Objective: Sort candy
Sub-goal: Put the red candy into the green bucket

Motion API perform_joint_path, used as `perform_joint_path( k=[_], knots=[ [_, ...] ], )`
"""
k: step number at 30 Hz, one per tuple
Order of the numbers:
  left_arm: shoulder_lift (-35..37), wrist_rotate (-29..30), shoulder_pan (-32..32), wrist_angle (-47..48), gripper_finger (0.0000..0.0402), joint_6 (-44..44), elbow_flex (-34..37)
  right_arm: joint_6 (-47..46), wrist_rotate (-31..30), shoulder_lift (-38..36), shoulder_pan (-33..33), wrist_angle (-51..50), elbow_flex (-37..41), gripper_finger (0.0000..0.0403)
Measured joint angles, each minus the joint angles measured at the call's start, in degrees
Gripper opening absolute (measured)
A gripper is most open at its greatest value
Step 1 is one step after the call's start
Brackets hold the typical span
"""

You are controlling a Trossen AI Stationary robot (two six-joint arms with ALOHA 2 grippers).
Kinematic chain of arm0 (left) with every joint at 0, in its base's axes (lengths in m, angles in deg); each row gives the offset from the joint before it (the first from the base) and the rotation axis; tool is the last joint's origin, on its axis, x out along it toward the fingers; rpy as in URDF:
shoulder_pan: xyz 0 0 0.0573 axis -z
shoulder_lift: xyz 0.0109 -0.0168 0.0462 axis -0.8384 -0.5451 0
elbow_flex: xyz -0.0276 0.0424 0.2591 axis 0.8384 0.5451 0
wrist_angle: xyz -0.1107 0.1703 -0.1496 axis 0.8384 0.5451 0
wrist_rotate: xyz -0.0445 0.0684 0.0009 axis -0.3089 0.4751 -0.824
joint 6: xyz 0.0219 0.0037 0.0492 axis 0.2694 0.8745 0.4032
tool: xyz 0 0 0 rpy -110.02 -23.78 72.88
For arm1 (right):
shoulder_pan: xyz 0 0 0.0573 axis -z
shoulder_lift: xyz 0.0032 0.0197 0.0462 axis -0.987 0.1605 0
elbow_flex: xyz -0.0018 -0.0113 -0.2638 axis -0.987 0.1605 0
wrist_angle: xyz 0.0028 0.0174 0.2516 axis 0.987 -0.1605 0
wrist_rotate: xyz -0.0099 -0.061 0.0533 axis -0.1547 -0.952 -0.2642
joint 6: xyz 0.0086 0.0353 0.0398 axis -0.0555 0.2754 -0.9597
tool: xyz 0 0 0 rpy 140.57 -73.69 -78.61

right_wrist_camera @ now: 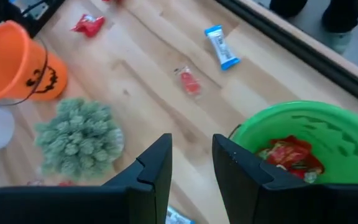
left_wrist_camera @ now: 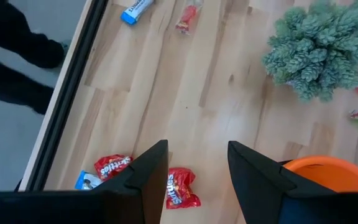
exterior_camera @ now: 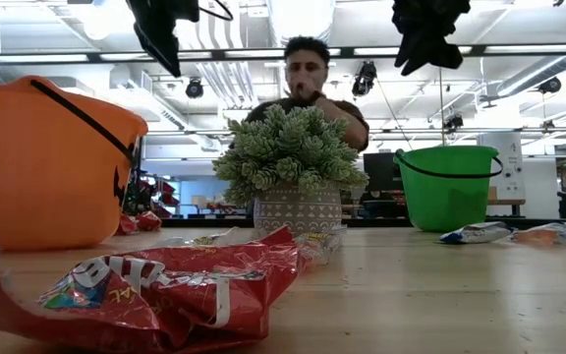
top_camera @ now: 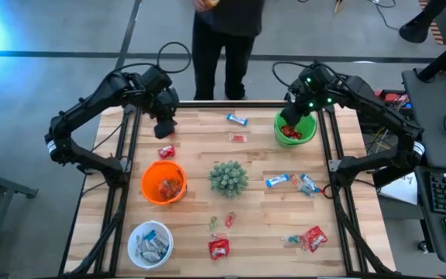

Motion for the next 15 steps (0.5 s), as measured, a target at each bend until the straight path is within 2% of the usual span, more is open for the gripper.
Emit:
perform_joint_path(
  k=[7,15],
  knots=[
    [0.70,-6.08,0.09,0.89,0.0149,0.05,0.00,-3.25,0.16,0.00,-5.86,0.02,0.00,0.0104],
    [1.34,-7.51,1.18,3.32,0.0149,1.31,0.00,-10.61,-0.04,0.00,-12.34,0.82,0.00,0.0102]
  ],
)
